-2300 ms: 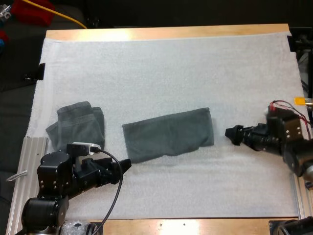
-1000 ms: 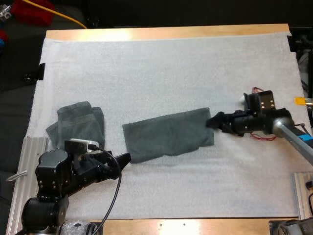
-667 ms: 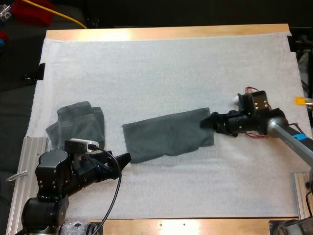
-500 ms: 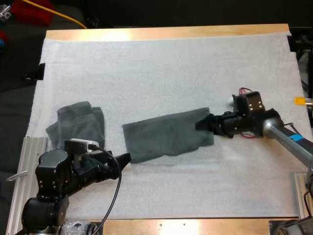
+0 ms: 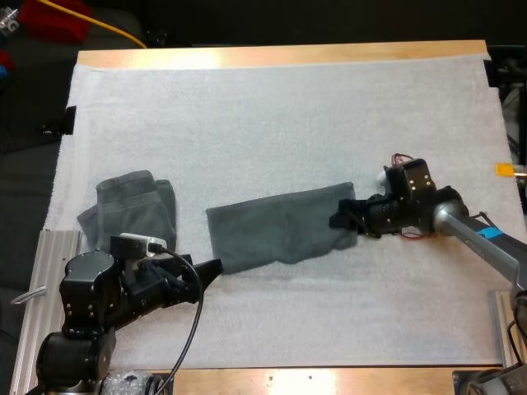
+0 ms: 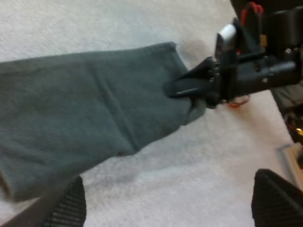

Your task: Pick towel from pile, fold and stack

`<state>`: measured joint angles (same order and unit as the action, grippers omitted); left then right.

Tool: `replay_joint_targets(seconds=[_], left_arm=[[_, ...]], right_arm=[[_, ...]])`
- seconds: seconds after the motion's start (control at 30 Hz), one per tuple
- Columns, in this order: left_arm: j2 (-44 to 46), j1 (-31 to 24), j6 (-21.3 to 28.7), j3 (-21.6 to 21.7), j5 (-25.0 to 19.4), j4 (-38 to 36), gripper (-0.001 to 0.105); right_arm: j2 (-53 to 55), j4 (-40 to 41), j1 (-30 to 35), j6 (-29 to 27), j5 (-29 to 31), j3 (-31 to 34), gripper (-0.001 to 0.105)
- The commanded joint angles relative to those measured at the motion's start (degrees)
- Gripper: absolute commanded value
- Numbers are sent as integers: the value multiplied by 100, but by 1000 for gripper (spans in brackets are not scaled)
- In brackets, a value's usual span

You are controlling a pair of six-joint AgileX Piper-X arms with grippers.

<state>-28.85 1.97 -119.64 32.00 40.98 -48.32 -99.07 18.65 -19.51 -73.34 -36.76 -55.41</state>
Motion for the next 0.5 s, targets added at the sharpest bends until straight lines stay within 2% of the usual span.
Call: replay_joint_targets(seconds=[0.0, 0.07, 0.17, 0.27, 0.4, 0.47], left_arm=[[32, 31, -31, 31, 149, 8, 70], [32, 31, -31, 31, 176, -45, 70], [32, 31, -31, 31, 319, -86, 70], [32, 31, -31, 31, 505, -85, 70], [32, 31, -55, 31, 519, -105, 70], [32, 31, -55, 31, 519, -105, 70]], right_arm=[[-20, 87, -16, 32, 11, 23, 21], [-15, 117, -16, 31, 54, 23, 10], [110, 245, -16, -83, 374, 23, 1], [353, 556, -16, -306, 807, 23, 2], [732, 1113, -16, -692, 1436, 23, 2], [957, 1491, -16, -902, 1962, 23, 2]])
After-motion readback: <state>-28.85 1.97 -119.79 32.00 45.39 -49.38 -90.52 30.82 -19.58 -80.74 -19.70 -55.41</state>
